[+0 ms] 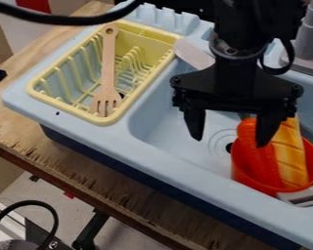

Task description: Take the red carrot and move it to the yelow cage containing the wooden spoon

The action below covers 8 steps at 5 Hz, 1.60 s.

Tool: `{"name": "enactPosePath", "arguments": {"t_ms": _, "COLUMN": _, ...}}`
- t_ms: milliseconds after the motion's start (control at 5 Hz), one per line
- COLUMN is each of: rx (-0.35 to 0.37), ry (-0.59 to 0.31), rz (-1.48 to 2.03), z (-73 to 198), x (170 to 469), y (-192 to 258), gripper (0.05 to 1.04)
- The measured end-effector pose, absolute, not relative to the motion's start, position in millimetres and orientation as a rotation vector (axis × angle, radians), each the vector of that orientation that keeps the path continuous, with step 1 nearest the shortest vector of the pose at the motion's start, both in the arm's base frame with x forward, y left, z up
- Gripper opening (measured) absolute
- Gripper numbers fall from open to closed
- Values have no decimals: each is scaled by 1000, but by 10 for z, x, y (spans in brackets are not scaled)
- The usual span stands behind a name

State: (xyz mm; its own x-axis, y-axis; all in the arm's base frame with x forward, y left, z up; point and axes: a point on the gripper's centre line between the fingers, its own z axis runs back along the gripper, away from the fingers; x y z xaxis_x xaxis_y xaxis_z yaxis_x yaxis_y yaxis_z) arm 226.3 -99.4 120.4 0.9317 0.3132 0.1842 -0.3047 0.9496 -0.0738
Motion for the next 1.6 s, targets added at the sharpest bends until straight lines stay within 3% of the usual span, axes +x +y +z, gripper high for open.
{"name": "enactPosePath", "arguments": {"t_ms": 600, "rx": -50, "ry": -205, "rz": 377, "z": 1194, "x": 2292, "y": -1004, "gripper": 997}}
{"name": "enactPosePath", "arguments": {"t_ms": 1200, "rx": -62, "ry": -296, "rz": 558, "z": 1219, "x": 2528, "y": -1019, "gripper": 997}}
{"name": "enactPosePath", "arguments": {"t_ms": 1600, "rx": -20, "ry": -353, "rz": 620, "z": 1160, "x": 2617, "y": -1003, "gripper": 997}}
